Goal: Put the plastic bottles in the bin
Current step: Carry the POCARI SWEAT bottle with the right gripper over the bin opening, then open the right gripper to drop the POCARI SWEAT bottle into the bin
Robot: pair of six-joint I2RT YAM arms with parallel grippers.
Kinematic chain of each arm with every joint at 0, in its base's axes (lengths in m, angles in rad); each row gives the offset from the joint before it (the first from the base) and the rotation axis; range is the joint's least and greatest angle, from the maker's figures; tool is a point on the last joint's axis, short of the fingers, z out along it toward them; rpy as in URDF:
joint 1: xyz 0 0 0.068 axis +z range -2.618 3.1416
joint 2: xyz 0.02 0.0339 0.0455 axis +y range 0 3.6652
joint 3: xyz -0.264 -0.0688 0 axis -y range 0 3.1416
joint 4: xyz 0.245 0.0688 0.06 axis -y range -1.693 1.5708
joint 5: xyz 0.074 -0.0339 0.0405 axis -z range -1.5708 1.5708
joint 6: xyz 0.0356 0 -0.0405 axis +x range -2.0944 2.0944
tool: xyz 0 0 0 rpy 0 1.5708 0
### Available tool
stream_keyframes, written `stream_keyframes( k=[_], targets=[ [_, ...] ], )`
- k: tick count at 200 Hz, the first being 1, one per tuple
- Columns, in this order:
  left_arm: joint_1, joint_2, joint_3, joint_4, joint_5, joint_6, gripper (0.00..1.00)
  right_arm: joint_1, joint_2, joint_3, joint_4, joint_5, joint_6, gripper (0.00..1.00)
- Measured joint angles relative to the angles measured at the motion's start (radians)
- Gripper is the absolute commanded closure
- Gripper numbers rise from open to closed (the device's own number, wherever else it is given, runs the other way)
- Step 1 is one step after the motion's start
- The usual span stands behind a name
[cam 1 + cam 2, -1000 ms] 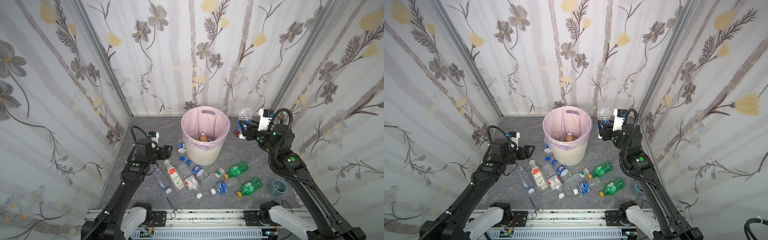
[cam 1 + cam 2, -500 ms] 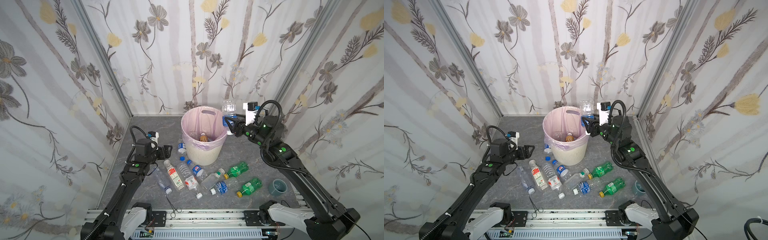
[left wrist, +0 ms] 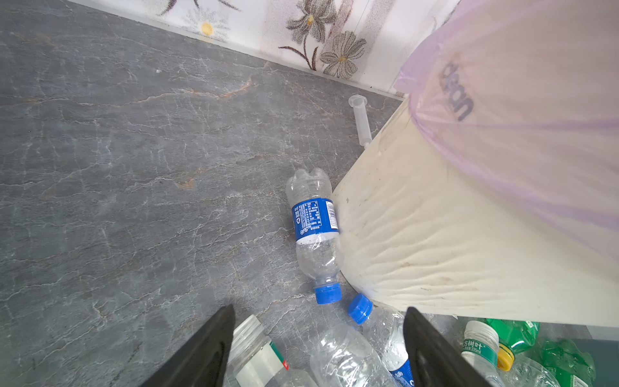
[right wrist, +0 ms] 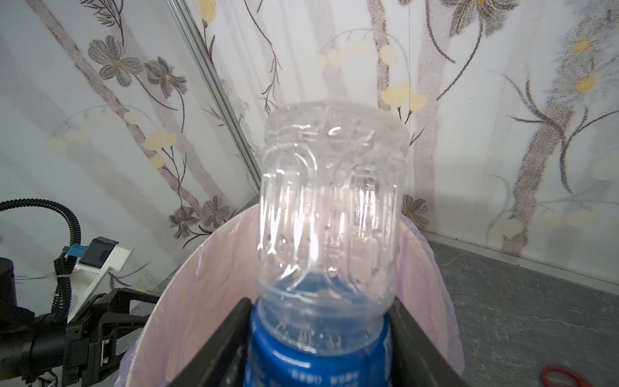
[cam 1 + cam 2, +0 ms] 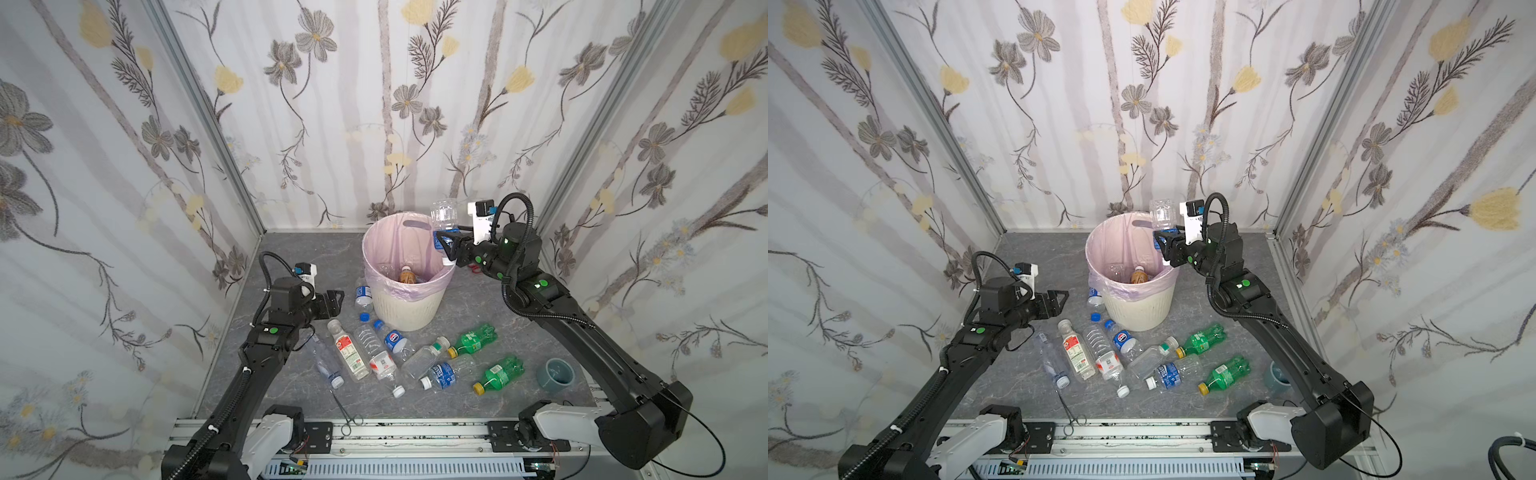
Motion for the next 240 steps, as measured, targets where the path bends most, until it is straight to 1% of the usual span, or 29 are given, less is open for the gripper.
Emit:
stream_keyframes(
  k=[67, 124, 155, 176, 210, 240],
  targets=[
    [0.001, -0.004, 0.0, 0.0, 0.0, 0.0, 0.19, 0.01, 0.038, 0.0, 0.012, 0.001, 0.001, 0.42],
    [0.001, -0.006, 0.0, 0.0, 0.002, 0.0, 0.19, 0.014, 0.045, -0.026, 0.019, 0.008, 0.003, 0.38],
    [0.001, -0.005, 0.0, 0.0, 0.005, -0.001, 0.19, 0.019, 0.047, -0.028, 0.018, 0.008, 0.003, 0.33],
    [0.002, -0.005, 0.0, 0.0, 0.007, -0.001, 0.19, 0.019, 0.052, -0.028, 0.017, 0.011, 0.001, 0.27],
    [0.002, -0.004, 0.0, 0.0, 0.008, -0.001, 0.2, 0.02, 0.053, -0.029, 0.013, 0.034, 0.0, 0.22],
    [0.002, 0.002, 0.0, 0.0, 0.008, 0.0, 0.2, 0.02, 0.003, -0.068, 0.018, 0.029, 0.004, 0.18]
  ],
)
